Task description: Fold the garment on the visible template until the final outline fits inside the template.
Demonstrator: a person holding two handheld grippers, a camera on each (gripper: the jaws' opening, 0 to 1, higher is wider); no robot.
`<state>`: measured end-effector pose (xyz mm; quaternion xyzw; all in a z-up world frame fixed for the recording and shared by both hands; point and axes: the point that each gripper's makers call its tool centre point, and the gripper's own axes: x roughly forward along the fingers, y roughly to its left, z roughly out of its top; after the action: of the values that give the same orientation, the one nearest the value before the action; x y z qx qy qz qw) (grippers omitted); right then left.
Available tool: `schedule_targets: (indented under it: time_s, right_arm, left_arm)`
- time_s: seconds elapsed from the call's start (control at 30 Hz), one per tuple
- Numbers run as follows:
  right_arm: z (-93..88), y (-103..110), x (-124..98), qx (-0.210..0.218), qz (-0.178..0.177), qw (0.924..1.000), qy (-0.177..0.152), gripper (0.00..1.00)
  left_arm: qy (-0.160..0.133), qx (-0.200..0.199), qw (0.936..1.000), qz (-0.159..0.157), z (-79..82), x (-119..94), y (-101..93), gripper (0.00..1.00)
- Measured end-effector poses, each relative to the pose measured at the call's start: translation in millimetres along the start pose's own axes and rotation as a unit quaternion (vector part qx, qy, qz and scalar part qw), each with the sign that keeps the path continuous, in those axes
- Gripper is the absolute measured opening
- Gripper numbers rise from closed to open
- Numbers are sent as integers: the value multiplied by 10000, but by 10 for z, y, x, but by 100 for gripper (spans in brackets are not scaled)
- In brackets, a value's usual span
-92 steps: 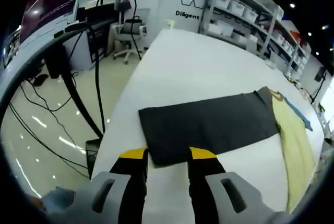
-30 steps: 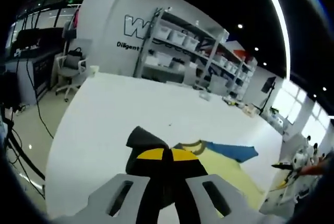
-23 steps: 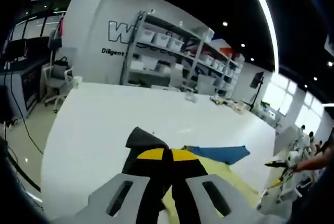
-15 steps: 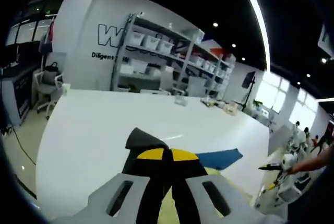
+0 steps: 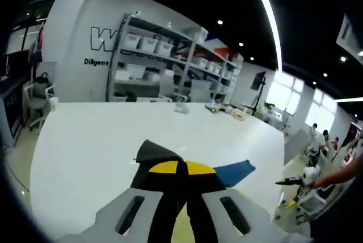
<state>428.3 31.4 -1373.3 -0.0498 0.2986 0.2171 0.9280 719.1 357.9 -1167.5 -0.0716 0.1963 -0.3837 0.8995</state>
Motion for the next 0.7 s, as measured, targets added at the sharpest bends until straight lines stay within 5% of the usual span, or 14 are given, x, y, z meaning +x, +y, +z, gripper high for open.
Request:
schedule_targets:
  time_s: [0.7]
  right_arm:
    - [185,-40,-117,106,-43,9992,-377,99]
  left_arm:
    - [515,-15,9983,-264,-375,642,-405,0]
